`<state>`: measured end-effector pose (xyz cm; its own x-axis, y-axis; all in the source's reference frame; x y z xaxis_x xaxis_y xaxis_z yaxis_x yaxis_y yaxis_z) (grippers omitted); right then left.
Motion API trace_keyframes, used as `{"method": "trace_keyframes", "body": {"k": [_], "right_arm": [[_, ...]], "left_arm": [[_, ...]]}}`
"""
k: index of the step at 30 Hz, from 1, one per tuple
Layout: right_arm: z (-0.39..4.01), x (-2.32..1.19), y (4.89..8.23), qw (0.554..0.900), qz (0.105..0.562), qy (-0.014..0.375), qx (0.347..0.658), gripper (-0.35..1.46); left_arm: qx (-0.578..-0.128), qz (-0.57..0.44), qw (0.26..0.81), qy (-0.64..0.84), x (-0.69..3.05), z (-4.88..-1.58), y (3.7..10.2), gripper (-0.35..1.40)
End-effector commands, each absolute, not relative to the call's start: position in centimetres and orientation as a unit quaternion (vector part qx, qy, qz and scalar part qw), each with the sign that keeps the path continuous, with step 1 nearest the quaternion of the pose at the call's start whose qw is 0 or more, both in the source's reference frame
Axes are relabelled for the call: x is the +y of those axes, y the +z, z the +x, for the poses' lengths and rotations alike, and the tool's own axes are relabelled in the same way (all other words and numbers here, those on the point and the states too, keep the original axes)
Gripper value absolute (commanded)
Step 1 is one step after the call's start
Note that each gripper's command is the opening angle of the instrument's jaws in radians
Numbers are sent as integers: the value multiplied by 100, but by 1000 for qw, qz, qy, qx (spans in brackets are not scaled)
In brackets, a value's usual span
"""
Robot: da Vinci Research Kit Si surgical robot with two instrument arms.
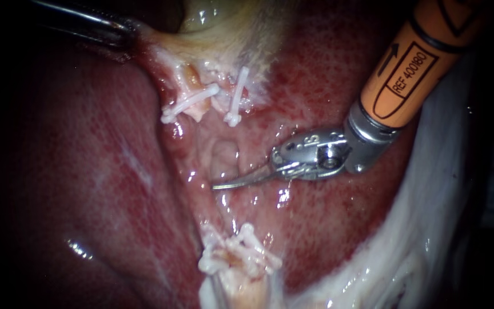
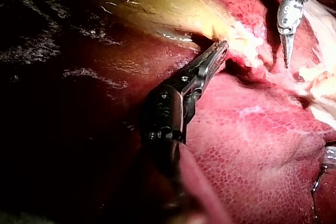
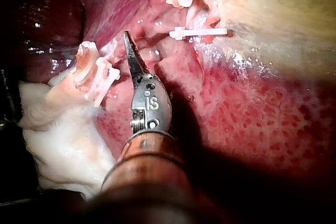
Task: Go back from the cut right tube
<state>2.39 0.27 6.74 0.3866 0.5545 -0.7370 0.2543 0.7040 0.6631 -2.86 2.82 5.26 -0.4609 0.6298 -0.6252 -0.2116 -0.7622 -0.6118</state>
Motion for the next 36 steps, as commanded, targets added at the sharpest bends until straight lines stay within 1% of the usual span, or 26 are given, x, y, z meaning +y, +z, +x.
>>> {"method": "trace_keyframes", "body": {"k": [1,3,4,5,6,7,8,10,12,15,19,22,24,27,28,29,31,33,36], "right_arm": [[239,26,674,745,373,103,543,-35],[238,25,674,745,372,103,543,-35],[237,25,674,745,372,103,543,17],[237,25,674,745,372,103,543,46],[237,25,674,745,373,102,543,69],[237,25,674,745,372,103,545,89],[237,25,674,745,368,106,545,101],[238,25,674,744,363,112,550,115],[239,25,674,741,361,122,553,123],[239,25,674,739,361,123,555,128],[238,24,673,740,360,123,555,130],[234,23,671,745,348,132,554,133],[228,20,668,757,318,160,549,143],[217,14,661,766,291,191,541,143],[213,12,658,770,280,193,540,143],[209,10,657,774,268,193,540,143],[199,7,653,789,236,181,538,143],[187,5,650,803,209,172,531,143],[170,7,646,826,175,147,516,143]], "left_arm": [[-231,-452,256,823,282,-286,526,-35],[-231,-452,256,823,282,-285,527,-35],[-231,-452,256,823,282,-285,527,-35],[-231,-452,256,823,283,-285,527,-35],[-231,-452,256,823,283,-285,526,-35],[-231,-452,256,823,283,-285,526,-35],[-232,-452,256,823,283,-285,526,-35],[-230,-452,256,823,283,-285,527,-35],[-230,-452,256,823,283,-285,527,-35],[-230,-452,256,823,283,-285,527,-35],[-230,-452,256,823,283,-285,527,-35],[-230,-452,256,823,283,-285,527,-35],[-230,-452,256,823,283,-284,527,-35],[-230,-452,256,823,283,-284,527,-35],[-230,-452,256,823,283,-284,527,-35],[-230,-452,256,823,283,-284,527,-35],[-230,-452,256,823,283,-284,527,-35],[-230,-452,256,823,284,-284,527,-35],[-230,-452,256,823,284,-284,527,-35]]}}
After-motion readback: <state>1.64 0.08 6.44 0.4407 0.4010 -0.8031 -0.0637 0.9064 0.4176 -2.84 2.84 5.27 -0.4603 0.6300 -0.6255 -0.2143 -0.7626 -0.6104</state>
